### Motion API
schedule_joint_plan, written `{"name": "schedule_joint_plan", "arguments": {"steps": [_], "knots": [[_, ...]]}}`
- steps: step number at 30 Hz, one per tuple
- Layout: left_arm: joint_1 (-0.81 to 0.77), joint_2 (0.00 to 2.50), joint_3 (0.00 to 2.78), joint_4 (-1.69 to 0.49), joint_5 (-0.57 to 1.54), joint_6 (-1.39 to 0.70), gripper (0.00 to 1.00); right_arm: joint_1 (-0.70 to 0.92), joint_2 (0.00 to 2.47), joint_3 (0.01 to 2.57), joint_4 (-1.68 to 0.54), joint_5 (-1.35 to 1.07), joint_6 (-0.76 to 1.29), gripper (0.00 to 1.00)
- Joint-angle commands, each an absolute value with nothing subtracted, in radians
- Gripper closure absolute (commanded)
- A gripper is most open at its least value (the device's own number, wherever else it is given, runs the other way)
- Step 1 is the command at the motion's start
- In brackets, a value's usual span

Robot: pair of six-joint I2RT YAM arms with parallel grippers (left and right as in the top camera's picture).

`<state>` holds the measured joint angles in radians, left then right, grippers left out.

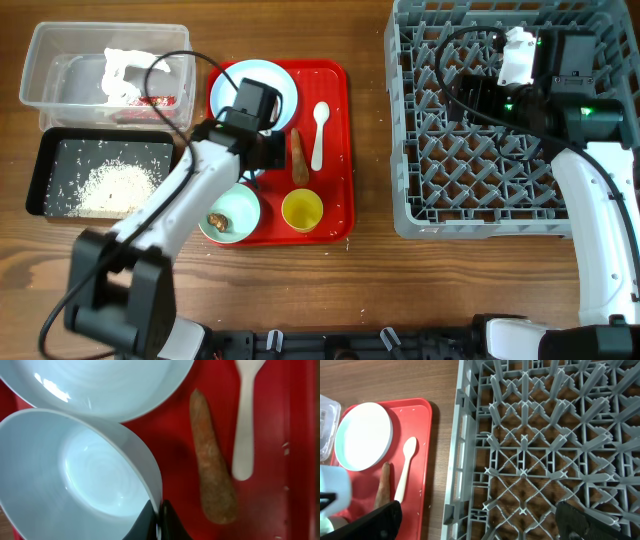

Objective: Sort waste into correct bins and load items into the dishwasher rack

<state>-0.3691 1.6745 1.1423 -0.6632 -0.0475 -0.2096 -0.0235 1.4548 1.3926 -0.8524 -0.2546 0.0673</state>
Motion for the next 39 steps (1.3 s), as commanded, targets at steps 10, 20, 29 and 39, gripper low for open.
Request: {"name": "schedule_joint_plan", "arguments": {"steps": [10,20,29,39], "knots": [[-0.407,1.673,1.216,-0.784,-0.088,-0.213,0.4,-0.027,1.465,1.414,-0.85,-0.271,0.082,0.0],[-0.454,1.585,1.186,-1.077,0.022,-0.517,0.49,-0.027,1.467,1.414,-0.851,-0.271,0.081,0.0],[-0.471,1.588,0.959,-0.912,0.019,-0.592,0.52,-0.027,1.467,1.414,-0.849,-0.271,0.081,0.0],[-0.471,1.594,0.901,-0.836,-0.044,-0.592,0.71,-0.027,1.467,1.414,-0.854,-0.272,0.082,0.0]]}}
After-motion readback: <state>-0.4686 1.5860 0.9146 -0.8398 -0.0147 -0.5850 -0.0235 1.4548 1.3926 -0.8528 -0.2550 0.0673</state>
